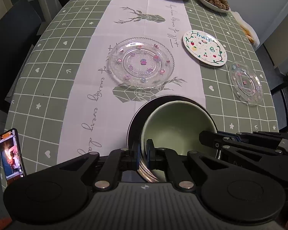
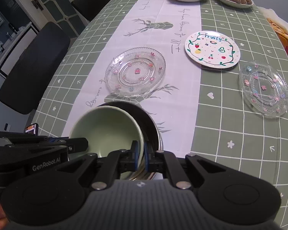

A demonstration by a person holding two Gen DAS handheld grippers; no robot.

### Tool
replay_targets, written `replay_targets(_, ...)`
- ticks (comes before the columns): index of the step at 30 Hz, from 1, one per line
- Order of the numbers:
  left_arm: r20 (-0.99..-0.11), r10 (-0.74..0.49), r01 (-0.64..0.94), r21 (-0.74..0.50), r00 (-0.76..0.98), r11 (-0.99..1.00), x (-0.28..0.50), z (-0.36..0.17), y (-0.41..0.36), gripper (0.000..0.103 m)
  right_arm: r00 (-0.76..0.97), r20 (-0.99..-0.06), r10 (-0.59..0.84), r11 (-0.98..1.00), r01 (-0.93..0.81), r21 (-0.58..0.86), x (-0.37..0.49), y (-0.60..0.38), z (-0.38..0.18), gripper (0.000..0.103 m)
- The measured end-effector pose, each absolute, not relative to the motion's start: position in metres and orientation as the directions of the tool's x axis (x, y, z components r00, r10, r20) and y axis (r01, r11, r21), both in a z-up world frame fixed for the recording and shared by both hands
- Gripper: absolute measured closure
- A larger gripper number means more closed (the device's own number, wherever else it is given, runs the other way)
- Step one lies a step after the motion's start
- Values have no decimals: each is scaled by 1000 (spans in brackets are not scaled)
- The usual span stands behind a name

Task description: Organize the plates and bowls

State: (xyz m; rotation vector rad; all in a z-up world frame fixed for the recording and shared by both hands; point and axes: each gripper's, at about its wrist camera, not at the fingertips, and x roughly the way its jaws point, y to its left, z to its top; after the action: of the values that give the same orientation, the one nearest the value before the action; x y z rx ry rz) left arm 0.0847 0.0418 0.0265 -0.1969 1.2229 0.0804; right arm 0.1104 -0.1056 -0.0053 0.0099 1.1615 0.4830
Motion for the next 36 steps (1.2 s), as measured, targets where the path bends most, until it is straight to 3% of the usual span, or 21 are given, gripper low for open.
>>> replay_targets(22, -942, -34, -162, -93, 334, 982, 89, 26, 42, 92, 333, -873, 356, 899, -379, 222, 111, -104, -2, 100)
replay_targets(29, -914, -13, -138, -75, 405, 988, 88, 49, 40, 81, 346, -855, 386, 887, -394, 241, 108, -112, 11, 94)
replay_targets(31, -902, -29, -125, -92, 430, 988, 88, 56, 38, 78, 354, -846, 400, 882, -398, 251, 106, -117, 17, 91)
replay_targets(33, -884, -69, -103, -131, 463, 986, 87, 64, 36, 77, 366, -832, 416, 878, -400, 263, 106, -123, 23, 81)
replay_targets(36, -851, -109, -63, -164, 514, 984, 86, 74, 27, 75, 392, -813, 430, 876, -400, 271, 104, -134, 32, 78)
